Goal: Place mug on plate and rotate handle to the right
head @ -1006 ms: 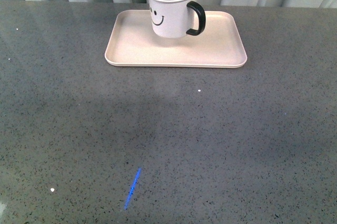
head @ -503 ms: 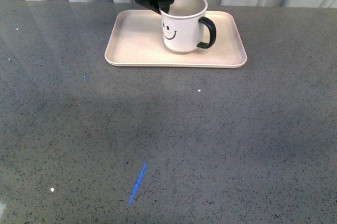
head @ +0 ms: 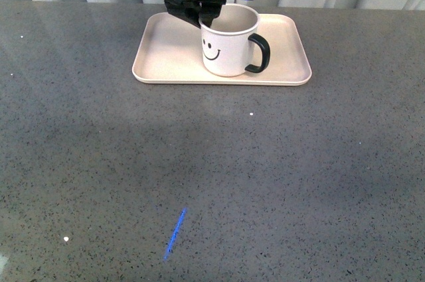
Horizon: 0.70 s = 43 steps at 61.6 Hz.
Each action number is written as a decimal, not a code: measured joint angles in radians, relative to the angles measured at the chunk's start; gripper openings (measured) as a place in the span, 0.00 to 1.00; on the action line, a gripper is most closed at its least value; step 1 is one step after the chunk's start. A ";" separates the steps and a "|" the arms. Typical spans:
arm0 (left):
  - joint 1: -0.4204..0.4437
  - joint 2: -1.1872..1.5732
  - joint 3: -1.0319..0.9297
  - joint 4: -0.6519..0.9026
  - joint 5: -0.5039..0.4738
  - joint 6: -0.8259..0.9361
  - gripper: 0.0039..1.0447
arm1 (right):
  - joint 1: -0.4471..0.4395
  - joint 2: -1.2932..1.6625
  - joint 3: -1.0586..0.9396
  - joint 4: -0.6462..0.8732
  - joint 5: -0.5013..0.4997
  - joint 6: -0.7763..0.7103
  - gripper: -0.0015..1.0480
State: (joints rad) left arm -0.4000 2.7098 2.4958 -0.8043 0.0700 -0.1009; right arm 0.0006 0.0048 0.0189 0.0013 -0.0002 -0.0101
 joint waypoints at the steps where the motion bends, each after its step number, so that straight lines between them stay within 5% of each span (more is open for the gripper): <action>1: 0.000 0.000 0.000 -0.001 0.000 0.001 0.13 | 0.000 0.000 0.000 0.000 0.000 0.000 0.91; 13: 0.000 0.000 0.001 -0.002 0.001 0.003 0.40 | 0.000 0.000 0.000 0.000 0.000 0.000 0.91; 29: 0.014 -0.142 -0.154 0.102 0.013 0.019 0.91 | 0.000 0.000 0.000 0.000 0.000 0.000 0.91; 43: 0.062 -0.369 -0.390 0.282 0.046 0.006 0.91 | 0.000 0.000 0.000 0.000 0.000 0.000 0.91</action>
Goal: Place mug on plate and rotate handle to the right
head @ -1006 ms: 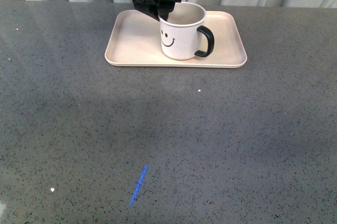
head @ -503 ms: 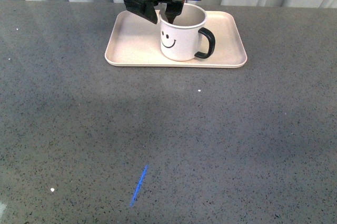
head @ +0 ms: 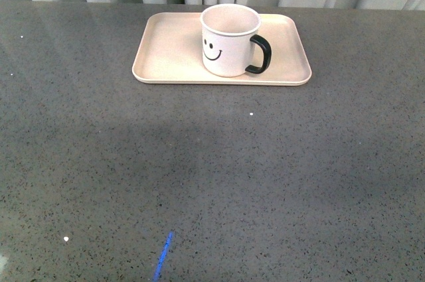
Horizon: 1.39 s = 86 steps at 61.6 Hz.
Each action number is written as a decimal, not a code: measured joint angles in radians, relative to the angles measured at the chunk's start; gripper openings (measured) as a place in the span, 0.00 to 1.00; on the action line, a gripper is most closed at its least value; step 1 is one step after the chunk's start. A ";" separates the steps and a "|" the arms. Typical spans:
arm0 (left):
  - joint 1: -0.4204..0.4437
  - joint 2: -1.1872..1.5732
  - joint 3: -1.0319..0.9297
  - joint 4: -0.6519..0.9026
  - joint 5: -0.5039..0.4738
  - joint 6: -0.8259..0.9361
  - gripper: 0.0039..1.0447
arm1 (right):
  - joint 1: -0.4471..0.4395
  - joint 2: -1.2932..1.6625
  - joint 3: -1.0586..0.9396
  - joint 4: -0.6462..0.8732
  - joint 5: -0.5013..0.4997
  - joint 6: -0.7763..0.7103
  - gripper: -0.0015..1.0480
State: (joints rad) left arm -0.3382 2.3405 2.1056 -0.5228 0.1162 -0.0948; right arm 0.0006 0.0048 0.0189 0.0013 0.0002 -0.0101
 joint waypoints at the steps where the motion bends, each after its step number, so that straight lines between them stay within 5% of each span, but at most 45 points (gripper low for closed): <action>1: 0.003 -0.011 -0.015 0.014 0.002 -0.002 0.91 | 0.000 0.000 0.000 0.000 0.000 0.000 0.91; 5: 0.023 -0.111 -0.159 0.167 -0.002 -0.015 0.91 | 0.000 0.000 0.000 0.000 0.000 0.000 0.91; 9: 0.030 -0.222 -0.393 0.551 -0.232 0.028 0.79 | 0.000 0.000 0.000 0.000 0.000 0.000 0.91; 14: 0.051 -0.354 -0.655 0.906 -0.351 0.058 0.67 | 0.000 0.000 0.000 0.000 0.000 0.000 0.91; 21: 0.100 -0.547 -0.995 1.256 -0.349 0.073 0.48 | 0.000 0.000 0.000 0.000 0.000 0.000 0.91; 26: 0.131 -0.646 -1.180 1.373 -0.325 0.077 0.35 | 0.000 0.000 0.000 0.000 0.000 0.000 0.91; 39: 0.180 -0.780 -1.505 1.466 -0.268 0.079 0.01 | 0.000 0.000 0.000 0.000 0.000 0.000 0.91; 54: 0.236 -0.988 -1.752 1.512 -0.219 0.084 0.01 | 0.000 0.000 0.000 0.000 0.000 0.000 0.91; 55: 0.262 -1.137 -1.881 1.498 -0.186 0.084 0.01 | 0.000 0.000 0.000 0.000 0.000 0.000 0.91; 66: 0.334 -1.270 -1.963 1.441 -0.123 0.085 0.01 | 0.000 0.000 0.000 0.000 0.000 0.000 0.91; 86: 0.335 -1.458 -2.065 1.355 -0.116 0.087 0.01 | 0.000 0.000 0.000 0.000 0.000 0.000 0.91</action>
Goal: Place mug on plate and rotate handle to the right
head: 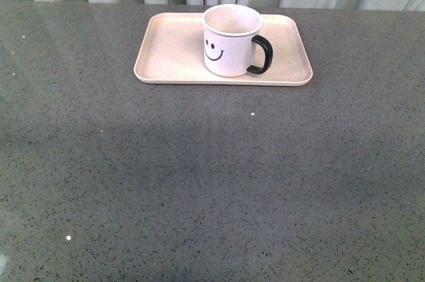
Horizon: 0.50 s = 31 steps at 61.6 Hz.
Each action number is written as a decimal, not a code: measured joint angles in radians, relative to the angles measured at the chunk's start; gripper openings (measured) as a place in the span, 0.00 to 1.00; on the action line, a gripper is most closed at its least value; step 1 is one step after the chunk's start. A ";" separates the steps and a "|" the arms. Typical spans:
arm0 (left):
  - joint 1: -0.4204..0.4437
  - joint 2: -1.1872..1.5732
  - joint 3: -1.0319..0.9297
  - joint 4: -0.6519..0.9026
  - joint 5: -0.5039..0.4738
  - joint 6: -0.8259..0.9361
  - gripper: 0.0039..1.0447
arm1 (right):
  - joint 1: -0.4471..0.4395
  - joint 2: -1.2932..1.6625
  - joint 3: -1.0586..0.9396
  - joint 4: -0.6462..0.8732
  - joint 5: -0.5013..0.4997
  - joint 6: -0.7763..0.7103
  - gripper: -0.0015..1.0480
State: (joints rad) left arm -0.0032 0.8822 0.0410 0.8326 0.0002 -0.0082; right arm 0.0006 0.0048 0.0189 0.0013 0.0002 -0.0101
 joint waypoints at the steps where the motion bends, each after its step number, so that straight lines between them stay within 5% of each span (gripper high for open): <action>1: 0.000 -0.015 -0.002 -0.013 0.000 0.000 0.01 | 0.000 0.000 0.000 0.000 0.000 0.000 0.91; 31: 0.000 -0.378 -0.028 -0.335 0.000 0.000 0.01 | 0.000 0.000 0.000 0.000 0.000 0.000 0.91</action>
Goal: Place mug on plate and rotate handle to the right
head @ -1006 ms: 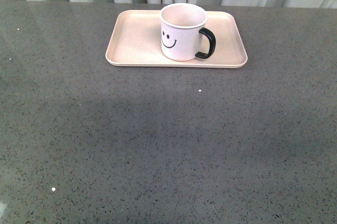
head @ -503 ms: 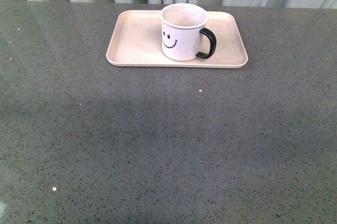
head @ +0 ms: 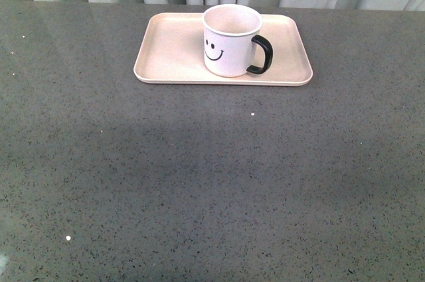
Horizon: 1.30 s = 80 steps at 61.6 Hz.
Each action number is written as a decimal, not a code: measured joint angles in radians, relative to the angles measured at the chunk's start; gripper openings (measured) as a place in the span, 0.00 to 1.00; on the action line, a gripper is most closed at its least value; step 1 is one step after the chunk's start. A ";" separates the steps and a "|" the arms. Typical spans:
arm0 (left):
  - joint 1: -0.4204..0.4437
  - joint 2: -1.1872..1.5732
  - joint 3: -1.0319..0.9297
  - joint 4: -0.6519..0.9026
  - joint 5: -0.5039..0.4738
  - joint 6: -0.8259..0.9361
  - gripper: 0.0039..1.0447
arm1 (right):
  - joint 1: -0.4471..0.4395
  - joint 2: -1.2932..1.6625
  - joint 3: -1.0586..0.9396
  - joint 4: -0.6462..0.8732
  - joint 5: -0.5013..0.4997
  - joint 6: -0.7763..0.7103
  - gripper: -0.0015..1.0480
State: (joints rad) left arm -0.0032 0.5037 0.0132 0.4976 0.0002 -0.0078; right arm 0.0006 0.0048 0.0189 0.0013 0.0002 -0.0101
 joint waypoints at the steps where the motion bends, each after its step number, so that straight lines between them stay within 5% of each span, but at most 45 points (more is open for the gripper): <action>1: 0.000 -0.006 0.000 -0.005 0.000 0.000 0.01 | 0.000 0.000 0.000 0.000 0.000 0.000 0.91; 71: 0.001 -0.487 0.000 -0.498 0.000 0.000 0.01 | 0.000 0.000 0.000 0.000 0.000 0.000 0.91; 80: 0.001 -0.487 0.000 -0.498 0.000 0.000 0.21 | 0.000 0.000 0.000 0.000 0.000 0.000 0.91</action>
State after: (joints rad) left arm -0.0025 0.0166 0.0132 -0.0006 0.0002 -0.0078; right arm 0.0006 0.0048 0.0189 0.0013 0.0002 -0.0101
